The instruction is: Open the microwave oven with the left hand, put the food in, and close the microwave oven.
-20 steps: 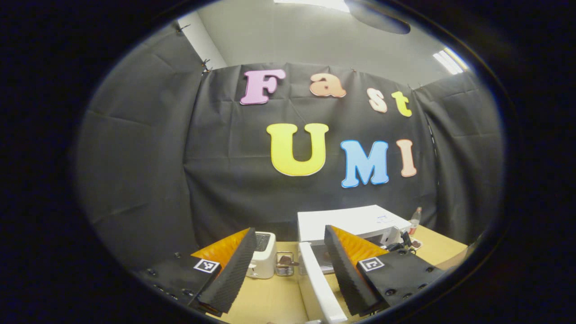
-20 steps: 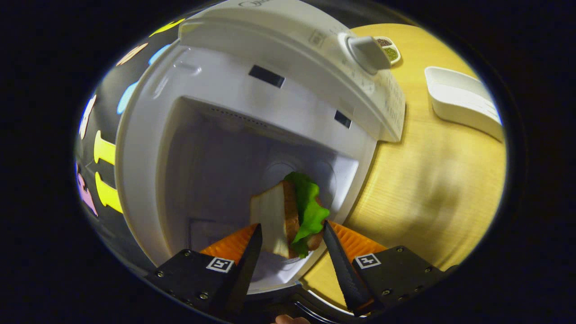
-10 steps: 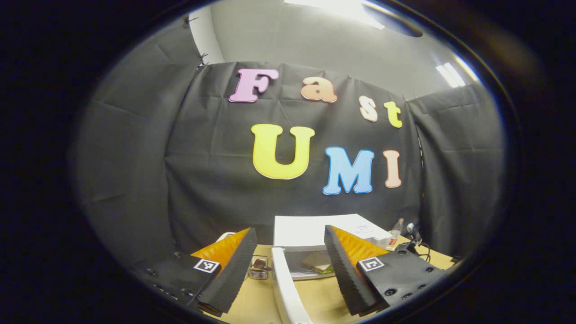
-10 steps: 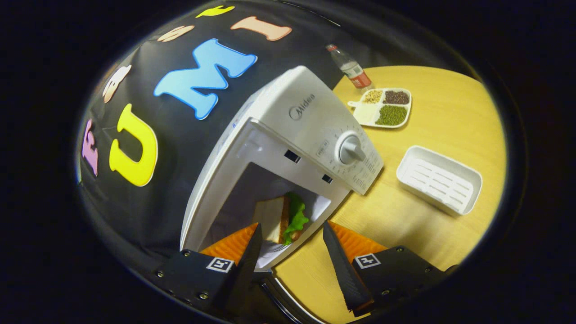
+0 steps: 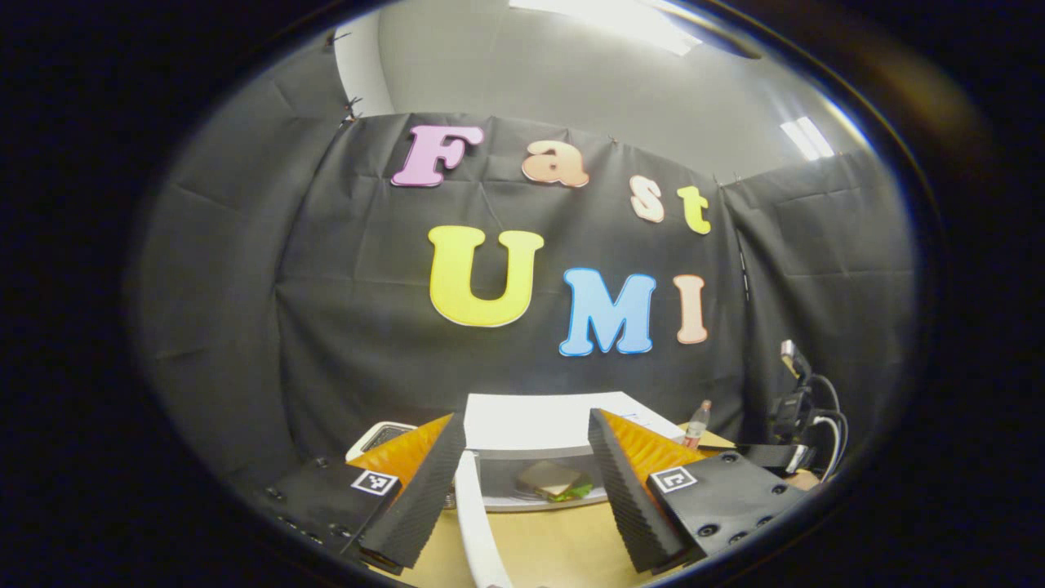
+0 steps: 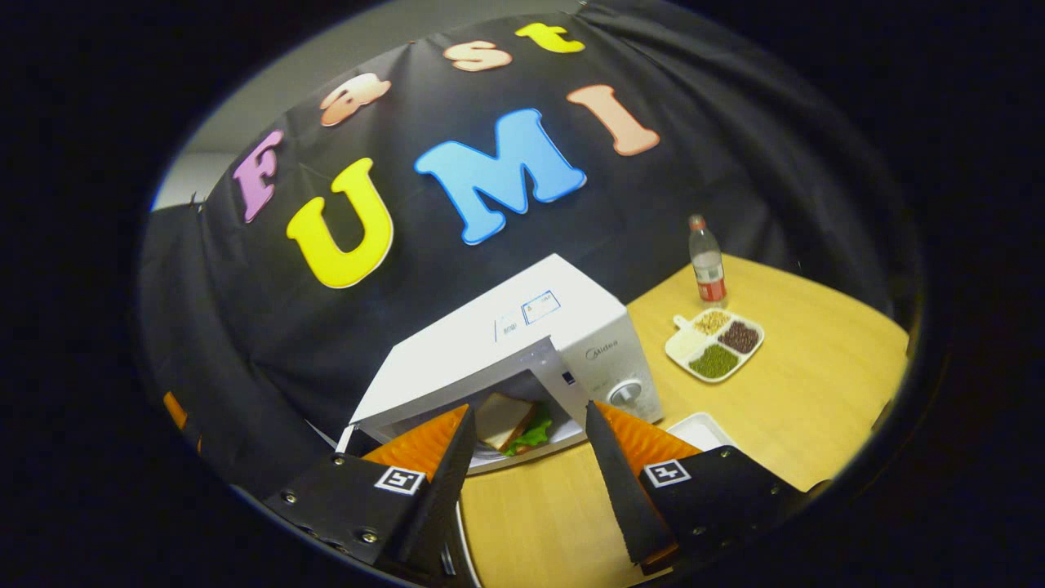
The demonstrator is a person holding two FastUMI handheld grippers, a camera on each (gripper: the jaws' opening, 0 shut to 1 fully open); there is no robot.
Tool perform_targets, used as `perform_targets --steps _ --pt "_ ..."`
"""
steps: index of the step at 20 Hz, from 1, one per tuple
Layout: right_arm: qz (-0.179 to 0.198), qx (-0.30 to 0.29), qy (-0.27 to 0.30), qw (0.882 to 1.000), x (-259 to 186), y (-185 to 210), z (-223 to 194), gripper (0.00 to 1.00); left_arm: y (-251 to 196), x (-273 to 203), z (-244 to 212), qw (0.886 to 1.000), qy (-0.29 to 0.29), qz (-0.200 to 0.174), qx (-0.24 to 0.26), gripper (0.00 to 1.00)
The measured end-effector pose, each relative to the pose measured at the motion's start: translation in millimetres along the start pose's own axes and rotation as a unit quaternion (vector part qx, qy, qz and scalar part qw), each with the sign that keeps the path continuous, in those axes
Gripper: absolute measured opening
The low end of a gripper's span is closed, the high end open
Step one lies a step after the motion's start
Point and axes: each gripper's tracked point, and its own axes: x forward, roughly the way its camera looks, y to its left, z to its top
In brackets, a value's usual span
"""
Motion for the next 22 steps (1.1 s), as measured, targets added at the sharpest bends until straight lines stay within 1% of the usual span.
perform_targets --steps 2,3,7,10,12,16,20,21,22 --pt "0.007 -0.06 -0.032 0.998 -21 1 22 0.82 -4 1 -2 1.0 0.002 0.002 0.004 0.96" --pt "0.01 -0.081 -0.046 0.996 -32 2 32 0.82 -7 1 -3 1.0 0.002 0.003 0.006 0.96" --pt "0.02 -0.131 -0.099 0.986 -73 3 67 0.82 -11 -4 -11 1.0 0.009 0.009 0.019 0.97" --pt "0.028 -0.139 -0.129 0.981 -93 4 84 0.82 -13 -8 -17 1.0 0.014 0.012 0.02 0.96" --pt "0.02 -0.144 -0.14 0.979 -98 -3 92 0.82 -11 -12 -19 1.0 0.017 0.015 0.021 0.97" --pt "0.018 -0.151 -0.156 0.976 -105 -4 102 0.82 2 -23 -28 0.999 0.026 0.024 0.025 0.97" --pt "0.025 -0.159 -0.167 0.973 -107 3 104 0.82 31 -40 -45 0.998 0.043 0.041 0.002 0.96" --pt "0.024 -0.158 -0.167 0.973 -107 2 103 0.82 35 -44 -49 0.998 0.048 0.04 -0.005 0.95" --pt "0.024 -0.153 -0.167 0.974 -107 3 102 0.82 35 -50 -55 0.998 0.055 0.03 -0.016 0.91"
